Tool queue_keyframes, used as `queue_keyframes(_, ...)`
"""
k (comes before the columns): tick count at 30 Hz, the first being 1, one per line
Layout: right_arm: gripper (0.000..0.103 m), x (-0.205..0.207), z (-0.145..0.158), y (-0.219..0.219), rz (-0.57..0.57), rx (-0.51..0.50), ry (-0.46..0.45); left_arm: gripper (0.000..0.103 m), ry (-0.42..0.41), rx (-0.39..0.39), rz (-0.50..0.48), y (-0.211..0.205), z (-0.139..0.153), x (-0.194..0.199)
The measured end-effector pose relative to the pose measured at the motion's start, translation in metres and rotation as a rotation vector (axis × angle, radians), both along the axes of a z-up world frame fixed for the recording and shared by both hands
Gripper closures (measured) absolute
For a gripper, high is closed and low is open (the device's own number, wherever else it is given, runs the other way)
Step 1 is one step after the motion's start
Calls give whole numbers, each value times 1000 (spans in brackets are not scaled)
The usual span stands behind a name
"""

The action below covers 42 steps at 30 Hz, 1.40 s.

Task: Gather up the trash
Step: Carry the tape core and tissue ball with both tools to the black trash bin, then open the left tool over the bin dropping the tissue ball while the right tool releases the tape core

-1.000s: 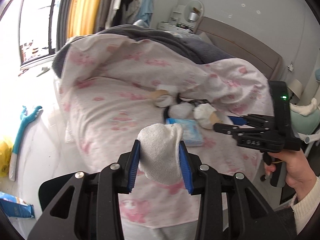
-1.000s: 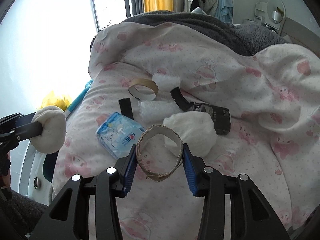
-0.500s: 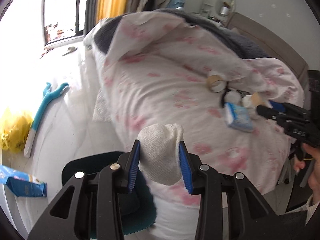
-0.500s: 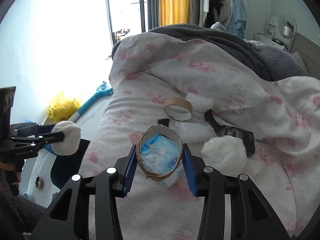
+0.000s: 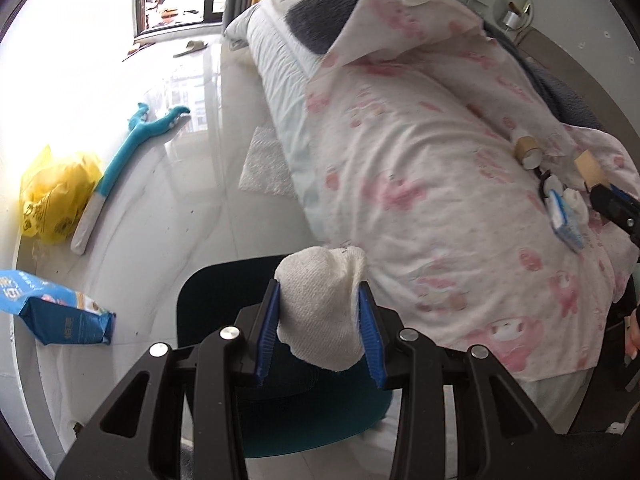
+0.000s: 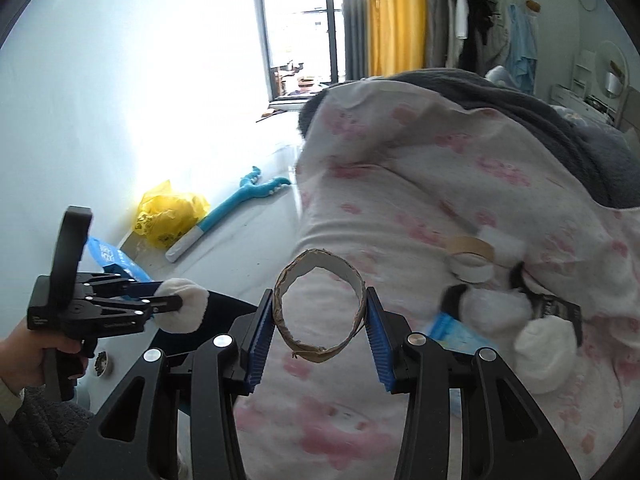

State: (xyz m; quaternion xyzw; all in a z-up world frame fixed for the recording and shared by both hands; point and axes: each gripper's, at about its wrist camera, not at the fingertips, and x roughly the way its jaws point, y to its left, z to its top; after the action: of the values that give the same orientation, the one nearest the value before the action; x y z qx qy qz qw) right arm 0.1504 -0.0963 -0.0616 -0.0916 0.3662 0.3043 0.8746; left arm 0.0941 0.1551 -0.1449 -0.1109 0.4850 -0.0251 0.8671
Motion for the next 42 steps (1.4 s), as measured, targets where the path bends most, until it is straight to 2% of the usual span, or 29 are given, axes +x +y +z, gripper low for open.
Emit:
queue_keyframes(13, 58, -6, -21, 72, 105, -26, 60, 59, 171, -34, 31, 37, -43, -12)
queue_keyframes(16, 58, -7, -26, 88, 126, -28, 78, 51, 197, -27, 30, 41, -49, -15)
queue_keyframes(19, 58, -8, -33, 104, 144, -48, 94, 35, 197, -35, 45, 48, -49, -18)
queue_keyframes(28, 58, -11, -65, 137, 175, -111, 172, 23, 106, -1, 88, 67, -24, -23)
queue_keyframes(35, 58, -9, -86, 152, 183, -147, 229, 19, -24, -36, 93, 69, 9, -26)
queue_keyframes(38, 58, -8, -99, 158, 181, -153, 283, 18, -84, -38, 102, 68, 25, -27)
queue_keyframes(42, 58, -9, -116, 163, 175, -190, 320, 18, -175, -104, 128, 71, 52, -25)
